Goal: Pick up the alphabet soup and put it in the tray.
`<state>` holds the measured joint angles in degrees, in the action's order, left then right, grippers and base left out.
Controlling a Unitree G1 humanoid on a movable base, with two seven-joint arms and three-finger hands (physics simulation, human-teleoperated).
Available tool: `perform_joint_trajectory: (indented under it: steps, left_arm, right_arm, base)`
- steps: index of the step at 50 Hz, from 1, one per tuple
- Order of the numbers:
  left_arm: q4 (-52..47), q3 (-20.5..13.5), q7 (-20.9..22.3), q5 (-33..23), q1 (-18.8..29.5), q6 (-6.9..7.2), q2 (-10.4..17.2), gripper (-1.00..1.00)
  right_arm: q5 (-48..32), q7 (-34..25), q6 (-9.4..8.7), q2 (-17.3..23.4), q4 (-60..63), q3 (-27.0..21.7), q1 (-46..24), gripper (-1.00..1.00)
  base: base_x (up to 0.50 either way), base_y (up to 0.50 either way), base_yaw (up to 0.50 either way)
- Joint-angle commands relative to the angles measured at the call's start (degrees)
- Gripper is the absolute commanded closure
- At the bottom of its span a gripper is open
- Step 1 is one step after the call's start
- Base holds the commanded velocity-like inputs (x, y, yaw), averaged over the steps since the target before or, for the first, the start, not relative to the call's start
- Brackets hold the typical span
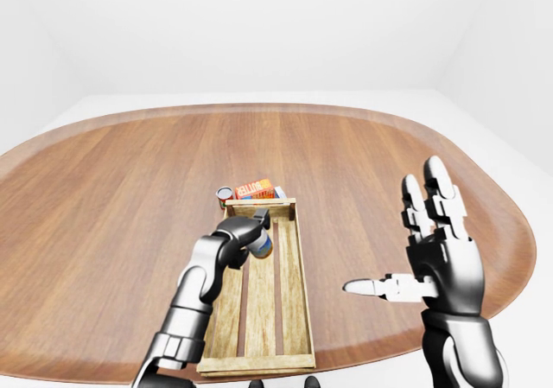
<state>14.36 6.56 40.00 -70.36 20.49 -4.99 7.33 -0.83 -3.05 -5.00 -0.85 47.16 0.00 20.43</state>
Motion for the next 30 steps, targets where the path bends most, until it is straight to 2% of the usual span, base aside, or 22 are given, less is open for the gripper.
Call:
perform_joint_trajectory:
  steps: [1, 6, 13, 28, 30]
  left_arm:
    - [-0.64, -0.37, 0.00, -6.98, 0.73, -0.01, -0.53, 0.99]
    - [-3.67, 0.72, 0.00, -8.13, -1.36, -0.01, -1.36, 0.99]
    - [-2.83, 2.78, 0.00, -10.52, -3.86, -0.01, -2.98, 1.00]
    - [0.25, 3.23, 0.00, -12.92, -3.59, -0.01, -2.95, 1.00]
    - [2.32, 3.38, 0.00, -14.78, -2.50, -0.01, -2.57, 0.99]
  right_arm:
    - [-0.08, 0.22, 0.00, 0.07, -0.43, 0.20, -0.29, -1.00]
    - [-0.15, 0.37, 0.00, 0.16, -0.39, 0.45, -0.36, -0.99]
    - [0.11, 0.25, 0.00, 0.12, 0.04, 0.16, -0.16, -1.00]
    - [0.13, 0.30, 0.00, 0.23, -0.39, 0.57, -0.39, -0.99]
    - [0.12, 0.33, 0.00, 0.26, -0.16, 0.61, -0.33, -0.99]
  base:
    - [0.00, 0.00, 0.00]
    - [0.00, 0.00, 0.00]
    - [0.00, 0.00, 0.00]
    - [0.00, 0.00, 0.00]
    - [0.00, 0.00, 0.00]
